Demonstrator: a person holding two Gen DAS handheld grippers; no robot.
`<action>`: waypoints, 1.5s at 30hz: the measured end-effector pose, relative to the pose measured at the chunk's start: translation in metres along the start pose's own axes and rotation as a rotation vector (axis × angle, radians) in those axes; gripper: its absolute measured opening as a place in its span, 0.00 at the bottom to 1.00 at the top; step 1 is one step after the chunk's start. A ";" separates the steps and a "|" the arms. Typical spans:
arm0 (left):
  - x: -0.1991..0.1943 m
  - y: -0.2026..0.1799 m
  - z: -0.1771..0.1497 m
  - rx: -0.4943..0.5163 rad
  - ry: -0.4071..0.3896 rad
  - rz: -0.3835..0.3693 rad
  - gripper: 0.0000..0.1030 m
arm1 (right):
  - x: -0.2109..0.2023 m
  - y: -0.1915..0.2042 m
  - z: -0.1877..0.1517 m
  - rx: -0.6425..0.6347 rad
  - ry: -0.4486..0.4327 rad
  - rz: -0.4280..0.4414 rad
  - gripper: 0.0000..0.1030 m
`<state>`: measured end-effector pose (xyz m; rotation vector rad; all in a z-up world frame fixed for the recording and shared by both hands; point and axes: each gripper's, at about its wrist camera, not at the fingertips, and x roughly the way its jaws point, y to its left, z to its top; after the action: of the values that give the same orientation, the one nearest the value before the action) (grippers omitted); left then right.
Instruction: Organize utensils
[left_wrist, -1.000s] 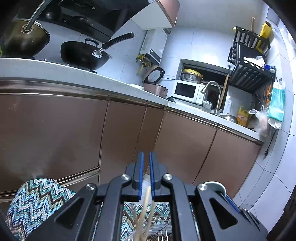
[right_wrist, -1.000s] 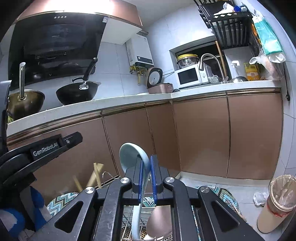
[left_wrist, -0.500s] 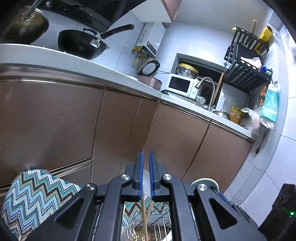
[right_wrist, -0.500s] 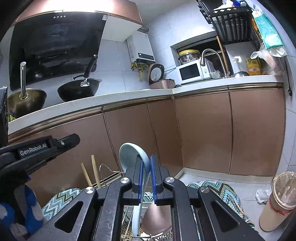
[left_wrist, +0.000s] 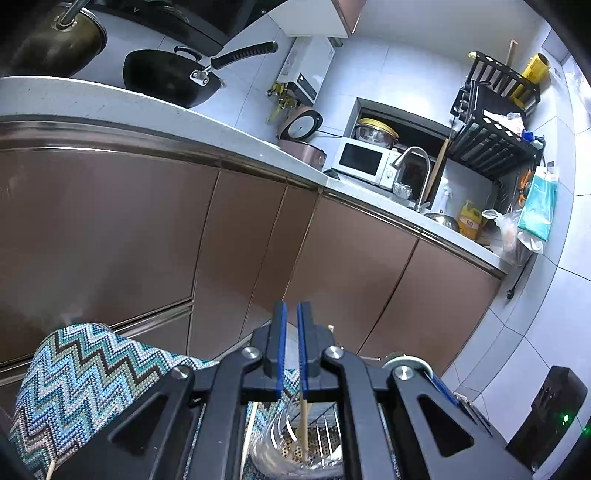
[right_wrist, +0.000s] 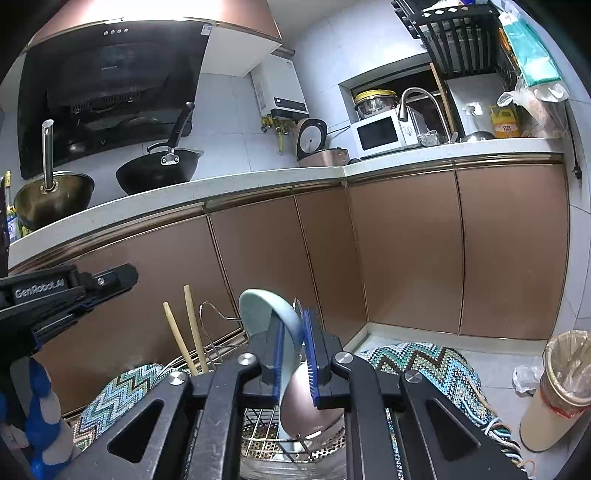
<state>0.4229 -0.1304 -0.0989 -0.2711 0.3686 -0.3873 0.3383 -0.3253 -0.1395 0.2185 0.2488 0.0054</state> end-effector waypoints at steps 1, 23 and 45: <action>-0.003 0.002 0.000 0.000 0.001 0.003 0.06 | -0.001 0.000 0.000 0.000 -0.001 -0.001 0.20; 0.096 0.086 -0.017 -0.116 0.644 -0.126 0.07 | -0.073 -0.017 -0.029 -0.015 0.128 -0.041 0.34; 0.231 0.070 -0.074 -0.146 0.970 -0.166 0.07 | -0.089 -0.046 -0.057 -0.008 0.294 -0.148 0.36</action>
<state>0.6146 -0.1774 -0.2569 -0.2418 1.3360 -0.6456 0.2376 -0.3610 -0.1813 0.1909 0.5571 -0.1088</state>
